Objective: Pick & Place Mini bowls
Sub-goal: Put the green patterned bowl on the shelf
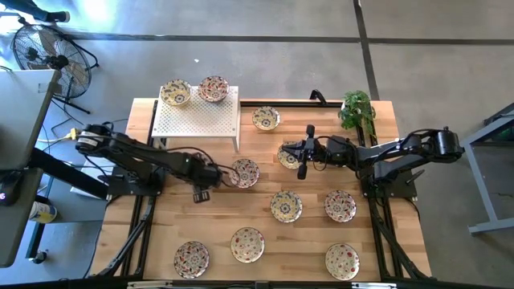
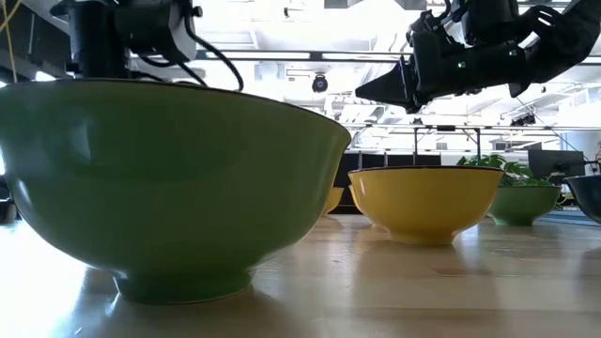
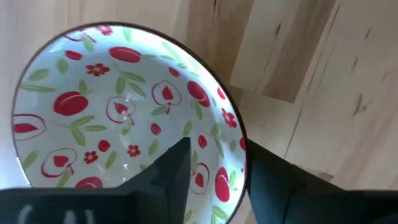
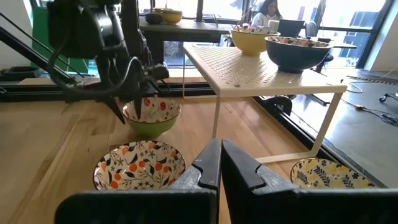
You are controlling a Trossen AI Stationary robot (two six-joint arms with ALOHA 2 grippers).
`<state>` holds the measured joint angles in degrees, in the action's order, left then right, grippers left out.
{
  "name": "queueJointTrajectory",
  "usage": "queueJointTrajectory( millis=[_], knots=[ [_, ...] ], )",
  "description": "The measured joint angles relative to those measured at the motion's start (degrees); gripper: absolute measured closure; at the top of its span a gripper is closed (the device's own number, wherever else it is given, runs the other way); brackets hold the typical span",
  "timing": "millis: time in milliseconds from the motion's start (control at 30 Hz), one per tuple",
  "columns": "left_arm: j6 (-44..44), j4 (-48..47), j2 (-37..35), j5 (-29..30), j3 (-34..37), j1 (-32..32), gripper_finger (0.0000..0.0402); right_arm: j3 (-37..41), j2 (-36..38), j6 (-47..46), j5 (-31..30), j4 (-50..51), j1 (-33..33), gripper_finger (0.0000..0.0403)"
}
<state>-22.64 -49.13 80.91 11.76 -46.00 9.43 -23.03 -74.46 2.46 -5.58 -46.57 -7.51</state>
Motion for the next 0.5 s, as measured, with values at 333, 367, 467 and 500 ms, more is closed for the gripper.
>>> queueJointTrajectory(
  millis=[333,367,467,500],
  knots=[
    [0.20,-1.95,-0.04,-1.14,-2.40,0.26,0.0390,0.00,0.00,0.04,0.02,0.02,0.00,0.0402],
    [0.26,-2.83,-1.04,-1.65,-3.50,0.34,0.0387,0.00,0.00,0.07,0.00,0.00,-0.02,0.0402],
    [1.23,-4.31,-3.54,-4.09,-7.85,0.39,0.0389,0.00,0.00,0.07,0.00,0.01,0.00,0.0401],
    [1.64,-5.25,-4.65,-4.28,-9.68,0.42,0.0392,0.00,0.00,0.07,0.00,0.04,0.00,0.0401]
  ],
)
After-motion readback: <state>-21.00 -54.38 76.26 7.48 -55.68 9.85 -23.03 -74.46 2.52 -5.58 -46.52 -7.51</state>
